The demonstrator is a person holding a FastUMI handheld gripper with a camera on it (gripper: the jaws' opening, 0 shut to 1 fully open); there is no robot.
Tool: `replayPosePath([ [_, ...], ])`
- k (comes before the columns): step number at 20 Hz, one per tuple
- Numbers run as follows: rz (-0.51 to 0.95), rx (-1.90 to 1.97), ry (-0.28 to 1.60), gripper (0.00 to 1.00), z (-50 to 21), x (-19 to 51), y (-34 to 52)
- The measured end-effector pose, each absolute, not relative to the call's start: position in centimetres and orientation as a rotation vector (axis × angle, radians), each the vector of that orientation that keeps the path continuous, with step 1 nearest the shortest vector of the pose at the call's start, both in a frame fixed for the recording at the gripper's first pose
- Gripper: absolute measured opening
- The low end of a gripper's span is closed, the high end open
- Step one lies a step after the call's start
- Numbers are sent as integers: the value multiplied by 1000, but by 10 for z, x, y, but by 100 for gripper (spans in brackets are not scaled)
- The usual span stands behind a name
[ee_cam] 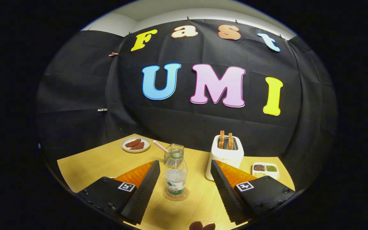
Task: Take the bottle from table, then pour the juice into the cup, finally place the bottle on the coaster
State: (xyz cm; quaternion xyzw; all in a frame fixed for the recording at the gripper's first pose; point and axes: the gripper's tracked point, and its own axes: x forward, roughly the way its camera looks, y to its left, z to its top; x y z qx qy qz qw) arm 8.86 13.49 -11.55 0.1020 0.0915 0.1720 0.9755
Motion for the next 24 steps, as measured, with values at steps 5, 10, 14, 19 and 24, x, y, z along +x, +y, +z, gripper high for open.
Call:
replayPosePath([
  [5,270,185,125,97,-57,71,96],
  [10,213,146,84,97,-12,39,73],
  [14,193,136,71,97,1,20,63],
  [19,168,147,82,97,1,10,58],
  [24,162,132,113,98,-6,10,58],
])
